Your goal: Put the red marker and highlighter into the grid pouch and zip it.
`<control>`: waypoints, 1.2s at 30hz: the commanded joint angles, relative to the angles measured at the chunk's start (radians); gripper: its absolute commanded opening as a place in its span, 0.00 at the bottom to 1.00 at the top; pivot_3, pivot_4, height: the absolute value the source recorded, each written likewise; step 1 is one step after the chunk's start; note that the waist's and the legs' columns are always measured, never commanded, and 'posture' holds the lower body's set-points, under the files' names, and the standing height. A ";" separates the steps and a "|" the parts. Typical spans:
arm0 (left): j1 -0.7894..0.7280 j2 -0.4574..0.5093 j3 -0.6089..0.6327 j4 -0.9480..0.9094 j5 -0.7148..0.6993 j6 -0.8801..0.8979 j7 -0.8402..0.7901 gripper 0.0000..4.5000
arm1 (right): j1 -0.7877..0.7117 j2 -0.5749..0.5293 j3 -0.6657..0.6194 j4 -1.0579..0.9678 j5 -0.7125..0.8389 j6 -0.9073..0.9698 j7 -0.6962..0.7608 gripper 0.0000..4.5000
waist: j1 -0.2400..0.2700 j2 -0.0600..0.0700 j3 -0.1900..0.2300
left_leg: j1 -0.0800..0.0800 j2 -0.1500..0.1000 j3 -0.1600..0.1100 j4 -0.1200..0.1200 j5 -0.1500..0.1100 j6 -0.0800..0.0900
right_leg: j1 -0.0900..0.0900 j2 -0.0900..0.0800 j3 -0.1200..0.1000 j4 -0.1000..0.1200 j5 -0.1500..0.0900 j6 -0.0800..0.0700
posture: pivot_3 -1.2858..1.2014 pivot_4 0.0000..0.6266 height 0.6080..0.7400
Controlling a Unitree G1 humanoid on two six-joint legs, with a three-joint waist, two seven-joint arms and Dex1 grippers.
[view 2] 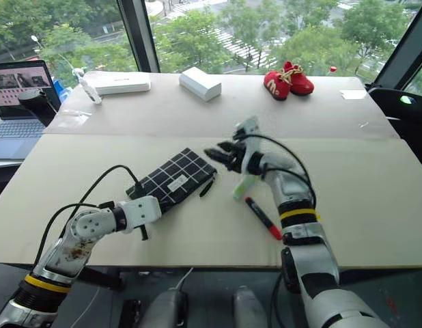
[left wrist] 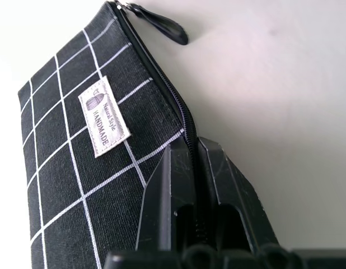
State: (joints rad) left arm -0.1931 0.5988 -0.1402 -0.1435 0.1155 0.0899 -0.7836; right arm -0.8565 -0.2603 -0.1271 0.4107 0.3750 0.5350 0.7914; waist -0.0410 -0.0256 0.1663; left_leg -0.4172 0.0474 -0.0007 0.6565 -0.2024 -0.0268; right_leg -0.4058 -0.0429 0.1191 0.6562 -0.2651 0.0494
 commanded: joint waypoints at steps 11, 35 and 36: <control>-0.120 -0.031 0.080 -0.113 -0.126 0.144 0.032 0.00 | 0.180 -0.069 0.091 -0.297 -0.033 0.144 -0.161 0.78 | -0.028 0.000 0.000 | -0.008 -0.001 0.000 -0.003 0.000 0.000 | -0.010 0.000 0.001 0.000 0.000 0.000 | 0.52 0.24 0.93; -0.089 -0.030 0.031 -0.206 -0.126 0.185 0.036 0.00 | -0.013 0.047 0.137 0.137 -0.147 -0.099 -0.205 0.78 | -0.027 0.000 0.000 | -0.013 -0.001 -0.001 -0.003 0.000 0.000 | -0.016 0.000 0.001 0.001 0.000 -0.001 | 0.52 0.24 0.93; -0.087 -0.031 0.031 -0.206 -0.125 0.185 0.037 0.00 | -0.017 0.049 0.137 0.146 -0.147 -0.108 -0.200 0.73 | -0.027 0.000 0.000 | -0.013 -0.001 -0.001 -0.003 0.000 0.000 | -0.016 0.000 0.001 0.001 0.000 0.000 | 0.52 0.24 0.93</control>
State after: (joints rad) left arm -0.2762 0.5638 -0.1104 -0.3026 -0.0003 0.2689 -0.7541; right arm -0.8479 -0.2149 0.0256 0.5607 0.2263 0.4694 0.5858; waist -0.0679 -0.0259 0.1664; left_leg -0.4304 0.0464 -0.0012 0.6540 -0.2022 -0.0270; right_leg -0.4217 -0.0428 0.1202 0.6571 -0.2647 0.0489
